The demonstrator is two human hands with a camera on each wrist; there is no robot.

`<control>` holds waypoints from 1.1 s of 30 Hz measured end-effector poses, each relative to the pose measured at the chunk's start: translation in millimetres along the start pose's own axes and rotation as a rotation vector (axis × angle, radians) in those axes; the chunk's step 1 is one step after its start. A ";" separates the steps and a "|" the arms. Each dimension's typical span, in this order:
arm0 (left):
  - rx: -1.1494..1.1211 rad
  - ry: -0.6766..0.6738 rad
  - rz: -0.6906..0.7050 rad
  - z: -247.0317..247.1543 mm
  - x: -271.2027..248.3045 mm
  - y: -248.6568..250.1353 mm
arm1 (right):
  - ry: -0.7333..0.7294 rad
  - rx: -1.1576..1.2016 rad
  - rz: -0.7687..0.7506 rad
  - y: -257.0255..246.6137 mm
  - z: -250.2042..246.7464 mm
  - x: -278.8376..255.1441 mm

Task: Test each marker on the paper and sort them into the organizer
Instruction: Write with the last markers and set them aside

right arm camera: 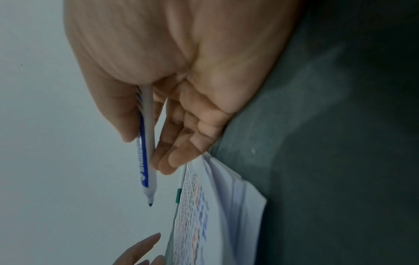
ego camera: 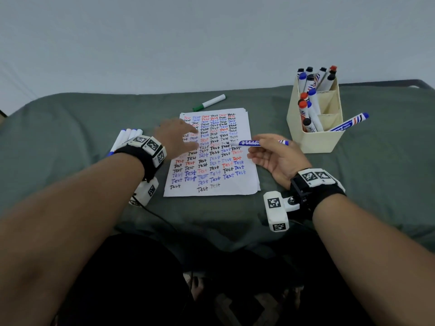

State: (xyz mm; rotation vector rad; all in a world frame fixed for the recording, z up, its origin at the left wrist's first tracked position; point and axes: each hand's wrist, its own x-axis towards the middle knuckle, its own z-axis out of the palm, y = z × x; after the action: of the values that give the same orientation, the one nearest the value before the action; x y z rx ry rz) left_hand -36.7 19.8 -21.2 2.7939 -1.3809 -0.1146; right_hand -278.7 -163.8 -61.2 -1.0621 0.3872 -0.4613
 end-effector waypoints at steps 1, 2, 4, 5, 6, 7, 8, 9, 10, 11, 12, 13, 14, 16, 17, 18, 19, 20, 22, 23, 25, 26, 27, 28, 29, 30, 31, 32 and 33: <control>0.012 0.058 -0.015 -0.8 2.9 -5.7 | 0.004 0.000 -0.009 0.1 0.0 0.0; 0.040 0.101 -0.041 -1.6 5.6 -11.4 | 0.011 -0.001 -0.016 0.8 -0.2 0.4; 0.089 0.145 -0.116 -1.8 11.2 -22.9 | 0.029 -0.021 -0.022 2.5 -0.9 1.5; 0.103 0.154 -0.150 -1.4 13.3 -28.7 | 0.040 -0.038 -0.024 3.4 -1.3 2.0; 0.110 0.157 -0.179 -0.8 15.5 -34.5 | 0.049 -0.052 -0.028 4.3 -1.8 2.4; 0.109 0.151 -0.205 0.0 17.4 -40.3 | 0.056 -0.057 -0.029 5.3 -2.4 3.2; 0.096 0.134 -0.228 0.5 19.9 -45.8 | 0.060 -0.057 -0.029 6.3 -2.9 3.9; 0.072 0.112 -0.245 1.5 22.6 -50.7 | 0.060 -0.056 -0.028 7.0 -3.2 4.5; 0.042 0.091 -0.260 2.7 25.6 -54.0 | 0.057 -0.054 -0.026 7.8 -3.5 5.4; 0.009 0.075 -0.278 4.2 27.9 -55.7 | 0.052 -0.051 -0.025 8.5 -3.9 6.2; -0.019 0.066 -0.298 5.0 29.3 -56.2 | 0.047 -0.046 -0.023 9.2 -4.0 7.2; -0.038 0.062 -0.315 5.9 30.9 -56.3 | 0.041 -0.041 -0.020 9.7 -4.1 8.0; -0.046 0.061 -0.326 6.4 32.2 -56.3 | 0.035 -0.036 -0.016 10.1 -4.3 9.0; -0.051 0.066 -0.329 5.2 33.8 -53.9 | 0.022 -0.030 -0.008 11.1 -4.5 10.4; -0.059 0.083 -0.322 4.1 34.0 -51.2 | 0.019 -0.031 -0.006 11.6 -4.8 10.9; -0.078 0.113 -0.311 3.1 33.7 -47.2 | 0.016 -0.033 -0.007 12.0 -5.2 11.3; -0.105 0.152 -0.297 2.2 33.1 -42.1 | 0.014 -0.035 -0.008 12.4 -5.4 11.5; -0.136 0.195 -0.274 1.3 32.0 -35.7 | 0.014 -0.035 -0.011 12.7 -5.5 11.8; -0.196 0.255 -0.195 -1.0 29.8 -20.3 | 0.012 -0.036 -0.016 13.0 -5.9 12.2; -0.216 0.260 -0.145 -2.5 28.6 -12.2 | 0.011 -0.038 -0.017 13.3 -6.2 12.2; -0.251 0.230 -0.064 -6.2 25.8 2.7 | 0.008 -0.038 -0.017 13.4 -6.6 12.1; -0.270 0.209 -0.039 -7.7 24.0 9.4 | 0.007 -0.037 -0.016 13.3 -6.7 11.9; -0.287 0.191 -0.018 -9.0 21.9 15.3 | 0.006 -0.038 -0.015 13.0 -6.6 11.4; -0.302 0.178 0.000 -9.8 19.8 20.9 | 0.005 -0.041 -0.012 12.7 -6.3 10.8; -0.313 0.166 0.019 -10.8 17.4 26.2 | 0.004 -0.043 -0.010 12.1 -6.0 10.1; -0.321 0.158 0.041 -11.7 15.0 31.2 | 0.002 -0.044 -0.008 11.5 -5.5 9.4; -0.327 0.152 0.063 -12.5 12.6 35.8 | 0.000 -0.044 -0.007 10.8 -4.9 8.8; -0.334 0.144 0.084 -13.0 10.3 40.0 | -0.001 -0.045 -0.005 10.1 -4.3 8.2; -0.343 0.135 0.103 -13.4 8.1 43.8 | -0.002 -0.049 -0.003 9.3 -3.8 7.6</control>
State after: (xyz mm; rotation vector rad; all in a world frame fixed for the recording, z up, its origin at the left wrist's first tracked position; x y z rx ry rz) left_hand -65.5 -13.4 -6.0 2.4021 -1.3263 -0.1429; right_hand -272.6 -166.8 -71.8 -1.1108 0.3969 -0.4548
